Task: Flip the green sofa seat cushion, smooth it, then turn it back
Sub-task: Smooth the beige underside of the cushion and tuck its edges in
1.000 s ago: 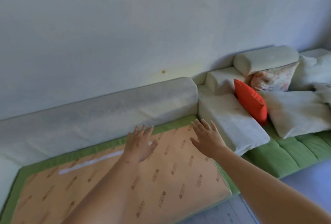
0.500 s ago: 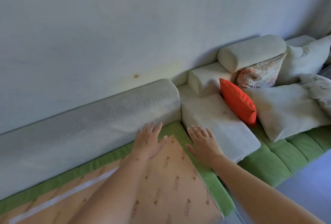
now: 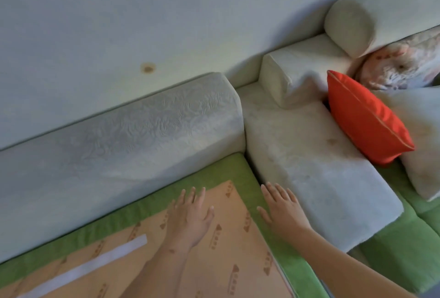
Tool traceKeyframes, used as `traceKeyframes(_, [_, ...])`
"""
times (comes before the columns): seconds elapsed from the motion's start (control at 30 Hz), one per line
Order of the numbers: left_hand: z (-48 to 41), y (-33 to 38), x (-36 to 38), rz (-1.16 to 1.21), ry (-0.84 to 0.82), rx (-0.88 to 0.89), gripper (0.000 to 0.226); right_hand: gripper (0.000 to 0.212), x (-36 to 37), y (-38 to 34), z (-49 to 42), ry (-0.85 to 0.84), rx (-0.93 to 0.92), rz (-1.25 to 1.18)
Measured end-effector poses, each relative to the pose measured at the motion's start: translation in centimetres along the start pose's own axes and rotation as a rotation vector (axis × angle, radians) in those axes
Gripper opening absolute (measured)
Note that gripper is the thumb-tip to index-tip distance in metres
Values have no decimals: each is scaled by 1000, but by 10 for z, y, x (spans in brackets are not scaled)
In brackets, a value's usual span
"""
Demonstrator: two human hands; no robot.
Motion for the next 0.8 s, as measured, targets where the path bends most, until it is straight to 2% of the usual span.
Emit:
traceKeyframes(0.03, [-25, -8, 22, -24, -12, 4, 67, 119, 26, 3, -22, -6, 13, 1])
traceKeyframes(0.1, [-77, -19, 59, -62, -11, 23, 67, 97, 70, 6, -60, 16, 32, -8])
traceKeyframes(0.17, [-138, -28, 98, -76, 42, 39, 66, 74, 118, 3, -101, 15, 55, -17])
traceKeyframes(0.2, [-165, -27, 105, -43, 96, 45, 64, 71, 129, 0, -121, 26, 68, -40])
traceKeyframes(0.27, [-233, -22, 161, 40, 183, 53, 57, 70, 178, -7, -181, 79, 54, -6])
traceKeyframes(0.33, [-281, -11, 205, 94, 275, 76, 61, 71, 204, -15, -245, 197, 15, 5])
traceKeyframes(0.37, [-292, -8, 238, 98, 363, 93, 64, 74, 229, -17, -270, 239, 15, -7])
traceKeyframes(0.43, [-293, -11, 252, 90, 633, 103, 59, 80, 232, -22, -302, 377, 26, -25])
traceKeyframes(0.5, [-298, -11, 270, 90, 742, 110, 55, 80, 249, -16, -315, 464, 83, -46])
traceKeyframes(0.63, [-297, -12, 263, 103, 734, 144, 60, 83, 234, -15, -311, 577, 155, -52])
traceKeyframes(0.73, [-294, -13, 267, 120, 729, 153, 61, 79, 197, -9, -295, 754, 277, -67])
traceKeyframes(0.8, [-297, -18, 265, 134, 737, 128, 62, 77, 207, -11, -296, 744, 277, -78])
Point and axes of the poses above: each hand's wrist, its own z-axis away from the middle knuckle, its own x-axis out of the palm, y = z × x, the point moved 9 cm from there along -z, towards the middle knuckle, and after that the axes turned 5 degrees about y, right-handed, at the moved point
